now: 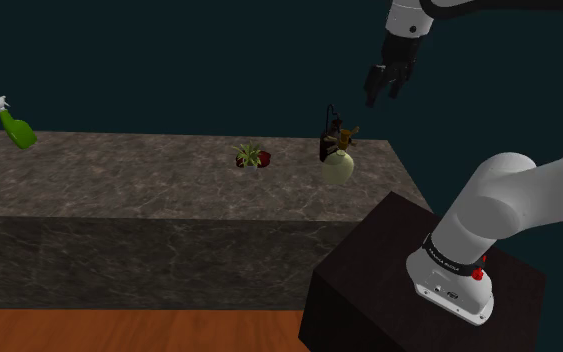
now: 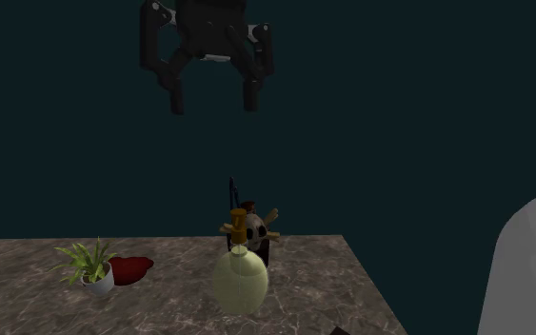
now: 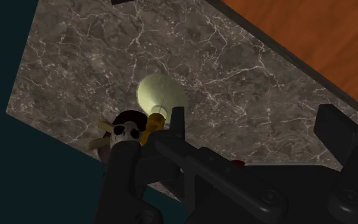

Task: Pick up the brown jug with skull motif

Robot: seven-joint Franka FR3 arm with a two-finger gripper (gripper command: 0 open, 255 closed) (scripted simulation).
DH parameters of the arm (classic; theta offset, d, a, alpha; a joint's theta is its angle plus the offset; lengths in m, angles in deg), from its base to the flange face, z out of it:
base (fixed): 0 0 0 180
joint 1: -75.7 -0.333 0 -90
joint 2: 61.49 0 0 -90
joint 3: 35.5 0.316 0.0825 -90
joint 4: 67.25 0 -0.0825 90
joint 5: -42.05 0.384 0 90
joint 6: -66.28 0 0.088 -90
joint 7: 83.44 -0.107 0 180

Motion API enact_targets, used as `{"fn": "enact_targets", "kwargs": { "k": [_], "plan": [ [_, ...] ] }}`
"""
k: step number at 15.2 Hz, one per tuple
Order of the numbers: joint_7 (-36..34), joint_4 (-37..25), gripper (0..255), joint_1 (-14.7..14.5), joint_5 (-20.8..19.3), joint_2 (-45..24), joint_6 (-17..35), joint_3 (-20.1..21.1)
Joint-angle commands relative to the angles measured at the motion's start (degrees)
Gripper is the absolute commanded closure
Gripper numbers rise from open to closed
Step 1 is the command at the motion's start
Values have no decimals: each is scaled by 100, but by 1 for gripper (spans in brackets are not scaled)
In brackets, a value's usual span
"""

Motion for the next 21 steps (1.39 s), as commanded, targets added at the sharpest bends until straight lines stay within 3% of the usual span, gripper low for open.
{"fn": "enact_targets", "kwargs": {
  "k": [1, 12, 21],
  "plan": [
    [0, 0, 0, 0, 0, 0, 0, 0],
    [809, -194, 0, 207, -354, -1806, 1823, -874],
    [1619, -1055, 0, 241, -66, -3659, 2960, -1507]
  ]
}}
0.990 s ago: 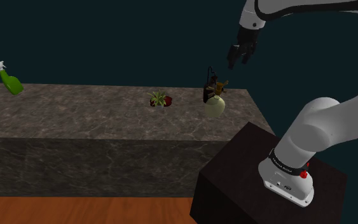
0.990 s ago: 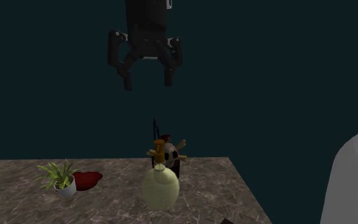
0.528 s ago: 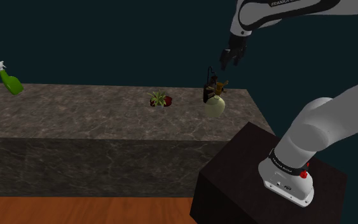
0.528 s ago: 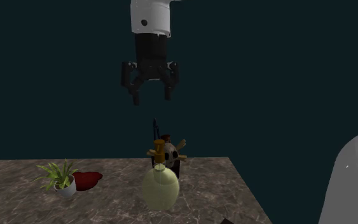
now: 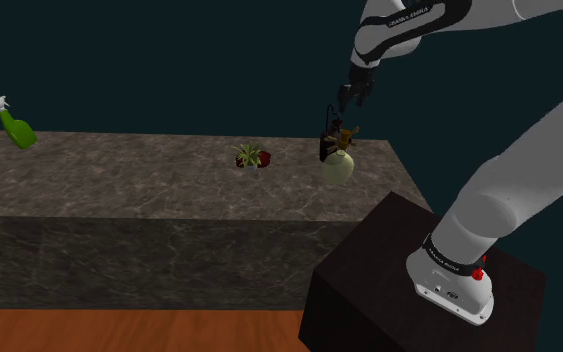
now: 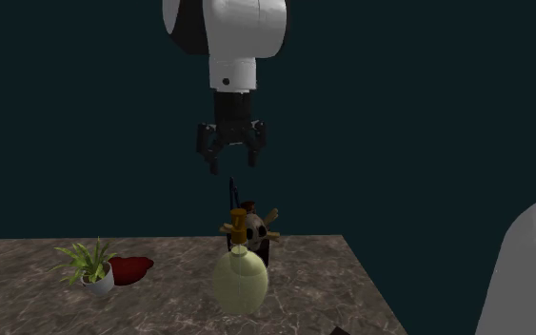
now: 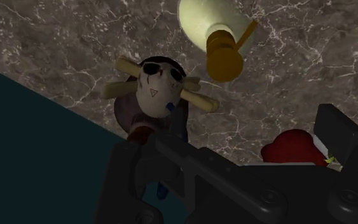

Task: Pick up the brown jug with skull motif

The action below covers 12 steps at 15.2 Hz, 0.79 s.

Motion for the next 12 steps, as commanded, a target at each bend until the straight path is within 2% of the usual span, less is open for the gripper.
{"fn": "enact_targets", "kwargs": {
  "k": [1, 7, 12],
  "plan": [
    [228, -342, 0, 3, 153, -489, 177, -130],
    [916, -1300, 0, 137, 763, -1833, 577, -347],
    [991, -1192, 0, 167, 861, -2029, 872, -331]
  ]
}}
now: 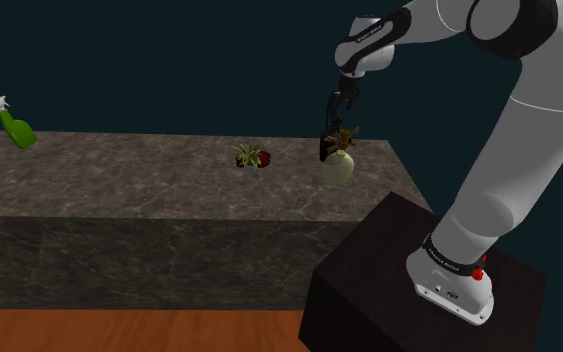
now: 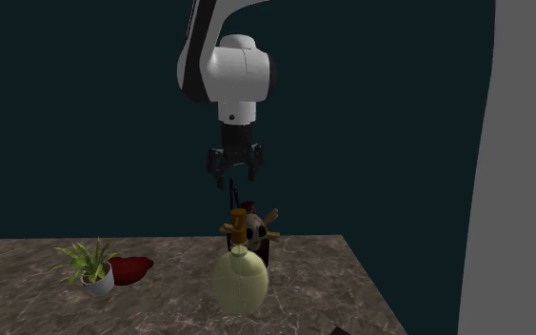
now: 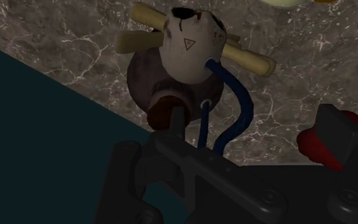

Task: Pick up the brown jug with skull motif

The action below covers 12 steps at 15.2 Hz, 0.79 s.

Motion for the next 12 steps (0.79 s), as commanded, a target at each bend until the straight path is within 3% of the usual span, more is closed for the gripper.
{"fn": "enact_targets", "kwargs": {
  "k": [1, 5, 6, 12],
  "plan": [
    [24, 58, 0, 4, 47, -96, 151, 10],
    [62, 141, 0, 15, 102, -201, 333, 21],
    [66, 130, 255, 17, 101, -199, 319, 19],
    [65, 134, 255, 17, 100, -195, 320, 19]
  ]
}}
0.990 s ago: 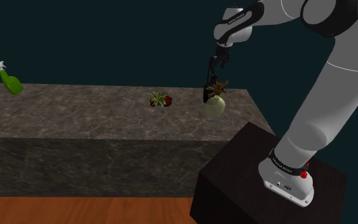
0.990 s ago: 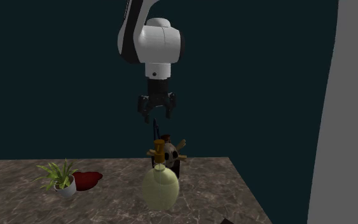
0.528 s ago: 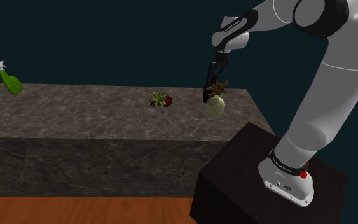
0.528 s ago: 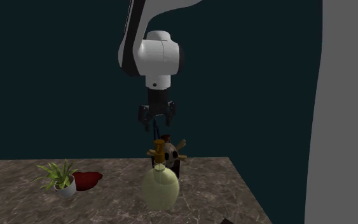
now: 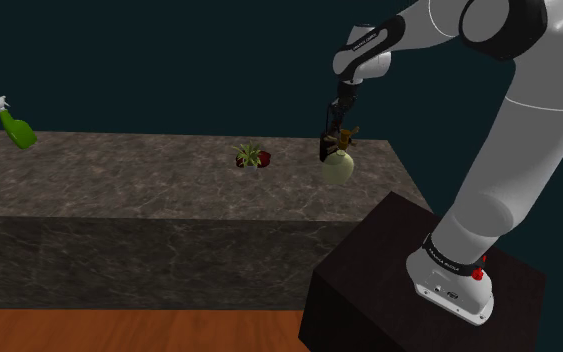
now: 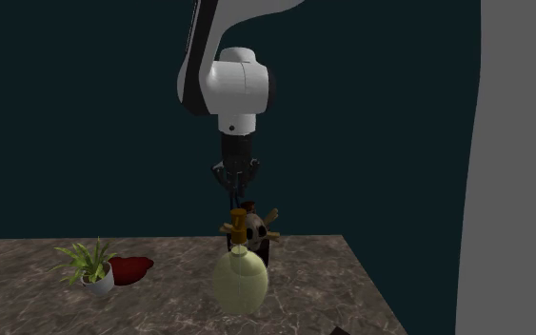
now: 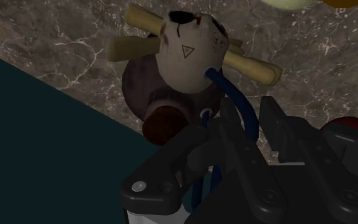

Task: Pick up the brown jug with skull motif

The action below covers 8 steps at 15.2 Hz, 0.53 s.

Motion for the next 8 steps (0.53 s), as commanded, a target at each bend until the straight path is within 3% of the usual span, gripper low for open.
{"fn": "enact_targets", "kwargs": {
  "k": [1, 8],
  "plan": [
    [1, 1, 255, 1, 0, -6, 3, -1],
    [-73, -159, 255, -20, -102, 188, -339, -18]
  ]
}}
